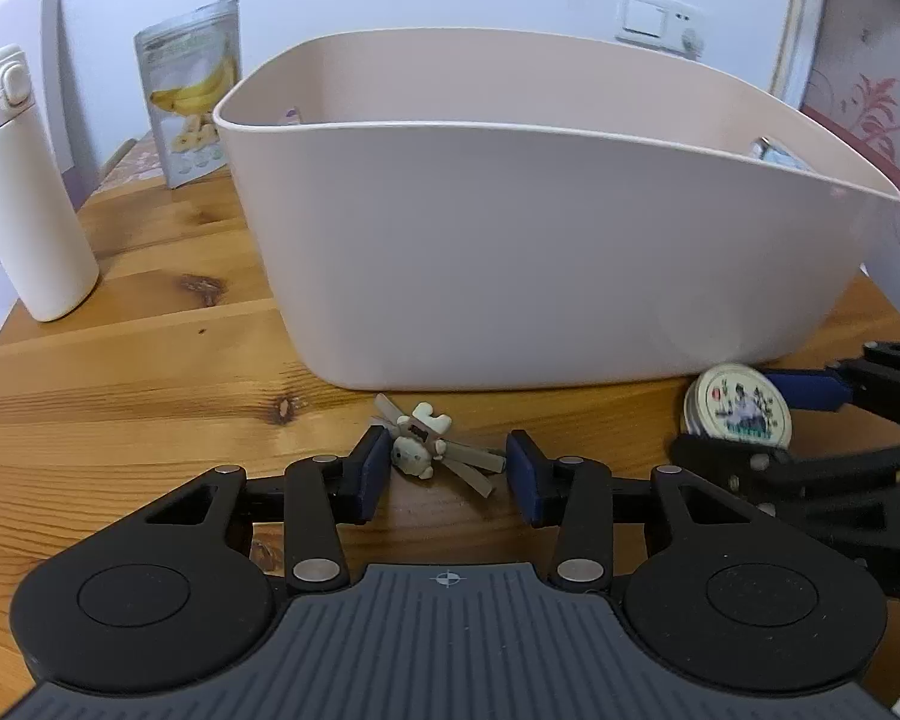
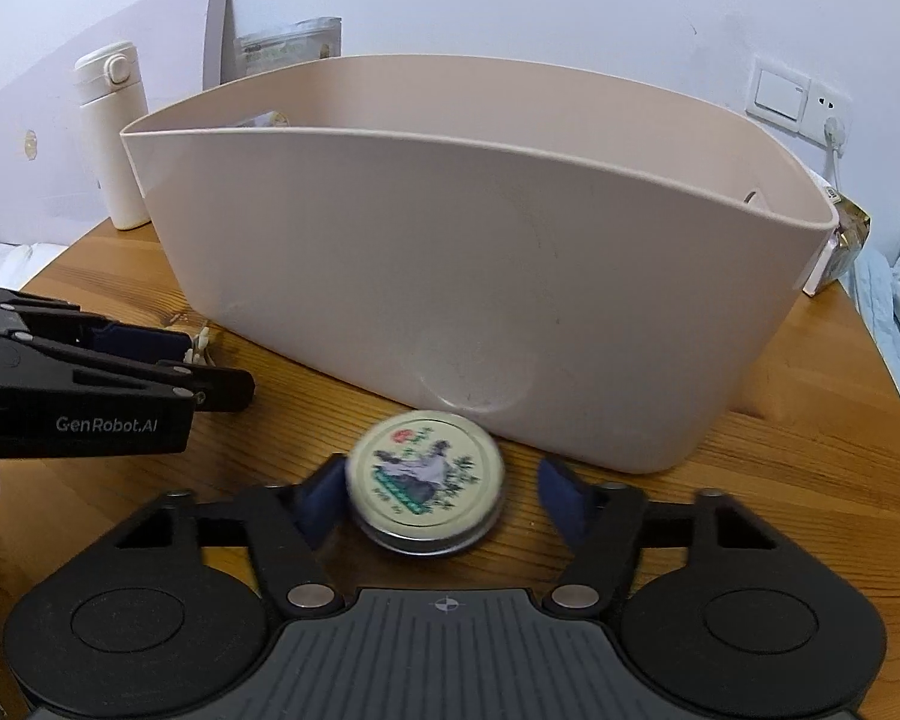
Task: Organize objects
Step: 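Grasp the wooden figure toy with the left tool while the right tool grasps the round tin, then lift the wooden toy and round tin over the basket with both tools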
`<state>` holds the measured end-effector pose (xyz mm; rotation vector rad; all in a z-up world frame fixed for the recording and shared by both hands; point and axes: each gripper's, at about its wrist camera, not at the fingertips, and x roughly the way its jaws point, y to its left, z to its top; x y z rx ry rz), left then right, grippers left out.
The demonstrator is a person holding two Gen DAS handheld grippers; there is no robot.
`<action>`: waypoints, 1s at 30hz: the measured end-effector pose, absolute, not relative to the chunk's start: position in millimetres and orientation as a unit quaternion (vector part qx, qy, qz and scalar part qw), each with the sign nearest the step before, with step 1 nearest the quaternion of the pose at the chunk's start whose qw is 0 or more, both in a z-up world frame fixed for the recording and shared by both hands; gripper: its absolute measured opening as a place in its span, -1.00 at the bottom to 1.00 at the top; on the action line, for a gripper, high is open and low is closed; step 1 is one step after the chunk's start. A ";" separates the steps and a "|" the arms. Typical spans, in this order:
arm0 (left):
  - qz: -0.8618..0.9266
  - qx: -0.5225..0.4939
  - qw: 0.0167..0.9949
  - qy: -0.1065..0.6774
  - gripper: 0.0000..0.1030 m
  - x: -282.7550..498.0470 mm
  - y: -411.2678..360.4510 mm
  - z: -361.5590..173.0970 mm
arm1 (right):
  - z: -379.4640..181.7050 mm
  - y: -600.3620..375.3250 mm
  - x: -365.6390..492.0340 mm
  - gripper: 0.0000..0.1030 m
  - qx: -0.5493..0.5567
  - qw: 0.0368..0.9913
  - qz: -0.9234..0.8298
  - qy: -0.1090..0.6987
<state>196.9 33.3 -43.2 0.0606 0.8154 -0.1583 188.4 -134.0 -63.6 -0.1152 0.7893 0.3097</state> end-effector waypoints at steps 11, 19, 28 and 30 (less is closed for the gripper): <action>-0.098 0.000 0.907 0.410 -0.17 188.8 45.6 -38.3 | -59.3 -134.9 176.8 0.00 -0.054 0.907 0.156 0.388; -0.095 -0.009 0.910 0.404 -0.17 177.2 53.9 -31.9 | -53.7 -144.6 163.2 0.00 -0.049 0.908 0.153 0.387; -0.096 -0.006 0.920 0.380 -0.17 160.0 56.2 -12.0 | -27.8 -155.4 143.1 0.00 -0.051 0.920 0.152 0.357; -0.097 -0.004 0.923 0.372 -0.17 155.5 56.2 -5.6 | -21.2 -158.7 138.9 0.00 -0.047 0.921 0.155 0.353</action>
